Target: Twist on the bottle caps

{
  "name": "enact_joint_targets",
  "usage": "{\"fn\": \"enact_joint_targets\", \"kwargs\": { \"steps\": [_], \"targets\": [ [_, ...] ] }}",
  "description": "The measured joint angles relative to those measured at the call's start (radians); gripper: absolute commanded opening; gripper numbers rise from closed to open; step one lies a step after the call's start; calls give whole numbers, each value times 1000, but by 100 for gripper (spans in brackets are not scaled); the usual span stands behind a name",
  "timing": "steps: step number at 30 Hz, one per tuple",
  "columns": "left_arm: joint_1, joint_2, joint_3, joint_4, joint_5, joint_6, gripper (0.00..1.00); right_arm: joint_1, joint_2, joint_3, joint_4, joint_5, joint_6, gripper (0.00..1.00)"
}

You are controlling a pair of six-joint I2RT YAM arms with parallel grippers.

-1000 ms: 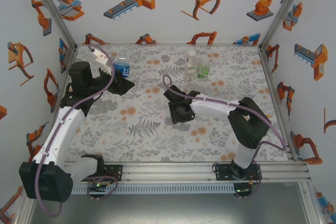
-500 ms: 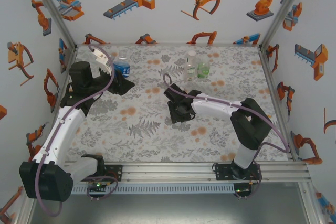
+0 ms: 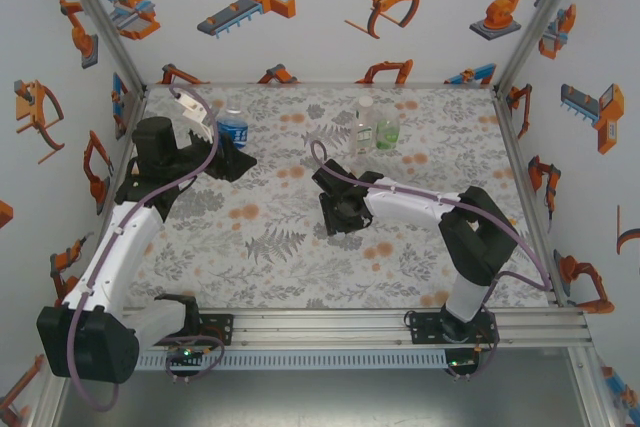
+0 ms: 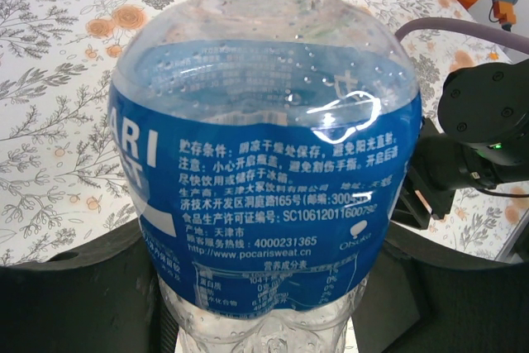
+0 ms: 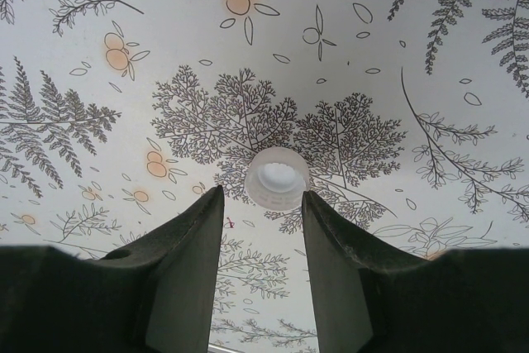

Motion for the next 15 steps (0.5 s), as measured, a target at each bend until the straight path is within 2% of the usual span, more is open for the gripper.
{"fn": "enact_joint_targets", "kwargs": {
  "steps": [15],
  "targets": [
    [0, 8, 0, 0, 0, 0, 0, 0, 31, 0, 0, 0, 0, 43]
  ]
}}
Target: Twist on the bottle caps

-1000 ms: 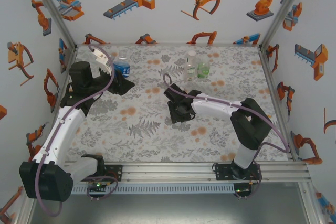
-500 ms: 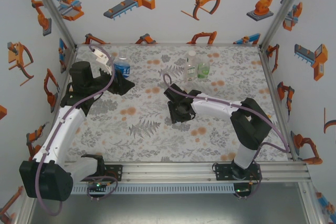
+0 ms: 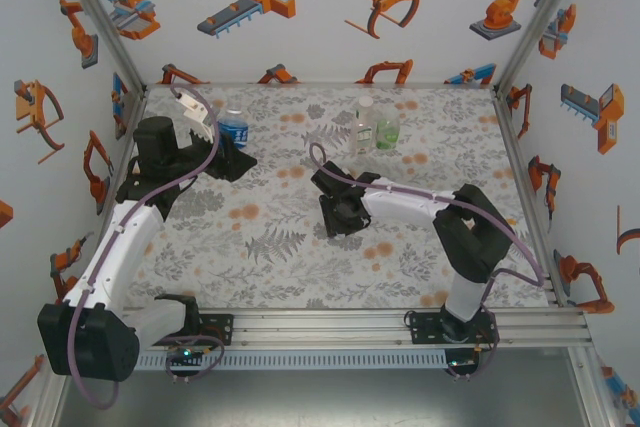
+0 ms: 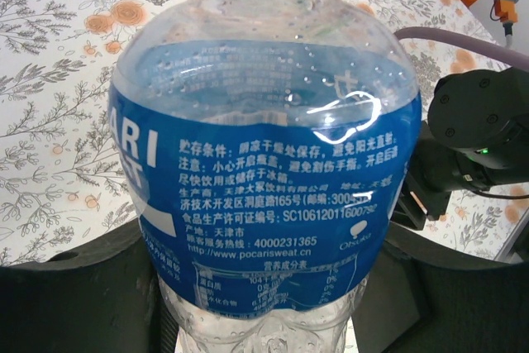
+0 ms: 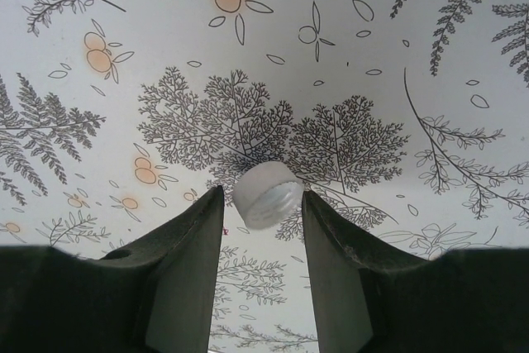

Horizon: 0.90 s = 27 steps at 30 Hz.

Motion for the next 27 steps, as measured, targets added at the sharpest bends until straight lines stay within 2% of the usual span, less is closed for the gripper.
{"fn": "enact_joint_targets", "kwargs": {
  "steps": [6, 10, 20, 27],
  "targets": [
    [0, 1, 0, 0, 0, 0, 0, 0, 14, 0, 11, -1, 0, 39],
    [0, 7, 0, 0, 0, -1, 0, 0, 14, -2, 27, -5, 1, 33],
    [0, 11, 0, -2, 0, -3, 0, -29, 12, -41, 113, -52, 13, 33],
    [0, 14, 0, -2, 0, -3, 0, -51, -13, -87, 181, -90, 31, 27]
  ]
}}
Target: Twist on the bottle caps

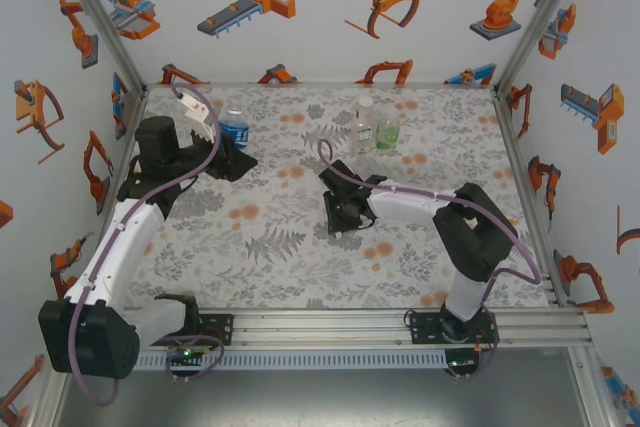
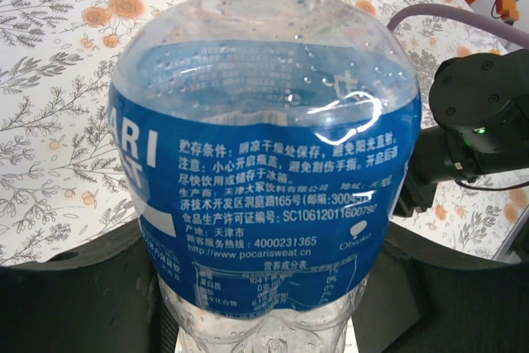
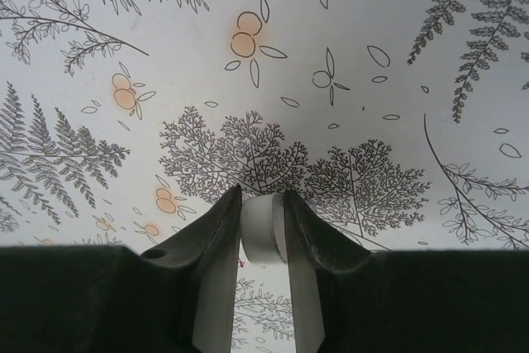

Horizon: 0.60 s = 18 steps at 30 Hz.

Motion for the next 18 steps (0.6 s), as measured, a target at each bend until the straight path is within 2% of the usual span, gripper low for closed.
{"fn": "enact_joint_targets", "kwargs": {
  "steps": [4, 9, 12, 15, 18],
  "targets": [
    [0, 4, 0, 0, 0, -1, 0, -33, -41, -77, 90, -66, 35, 26],
    [0, 8, 0, 0, 0, -1, 0, -111, -91, -224, 301, -219, 132, 26],
    [0, 9, 0, 0, 0, -1, 0, -157, -103, -306, 439, -305, 201, 32],
    [0, 9, 0, 0, 0, -1, 0, -178, -125, -352, 497, -336, 232, 38],
    [0, 10, 0, 0, 0, -2, 0, -180, -164, -362, 454, -303, 220, 41]
  ]
}}
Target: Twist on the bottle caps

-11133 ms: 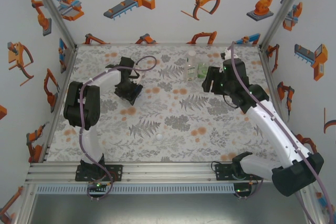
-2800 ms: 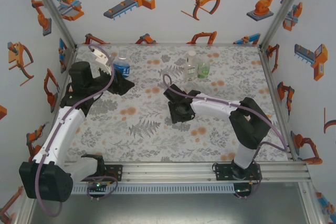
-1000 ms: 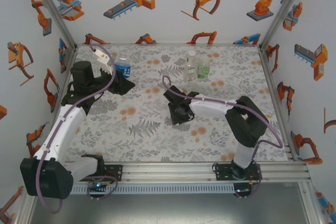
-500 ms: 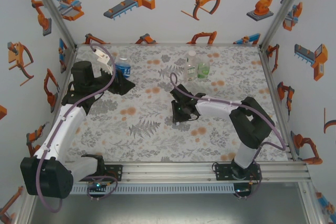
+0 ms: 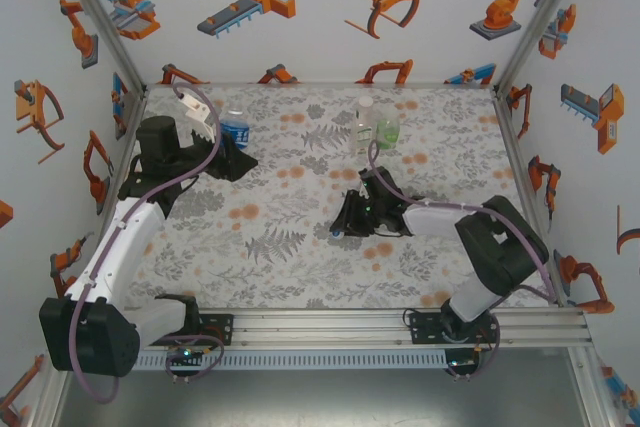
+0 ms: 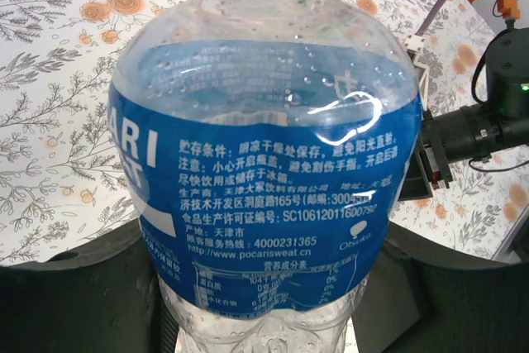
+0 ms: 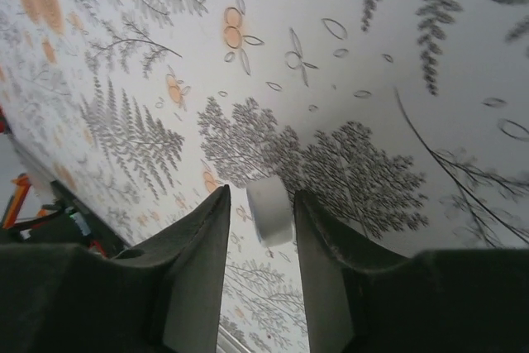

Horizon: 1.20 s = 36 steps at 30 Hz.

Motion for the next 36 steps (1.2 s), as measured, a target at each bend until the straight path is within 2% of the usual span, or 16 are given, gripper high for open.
{"fn": "enact_joint_targets", "kwargs": {
  "steps": [10, 15, 18, 26, 36],
  "targets": [
    [0, 6, 0, 0, 0, -3, 0, 18, -86, 74, -312, 233, -116, 47],
    [0, 6, 0, 0, 0, -3, 0, 114, -89, 173, -427, 360, -159, 48],
    [0, 6, 0, 0, 0, -3, 0, 162, -85, 211, -438, 403, -181, 48],
    [0, 6, 0, -2, 0, -3, 0, 221, 29, 308, -494, 450, -225, 50],
    [0, 6, 0, -5, 0, -3, 0, 240, 134, 377, -528, 463, -251, 44]
  ]
}}
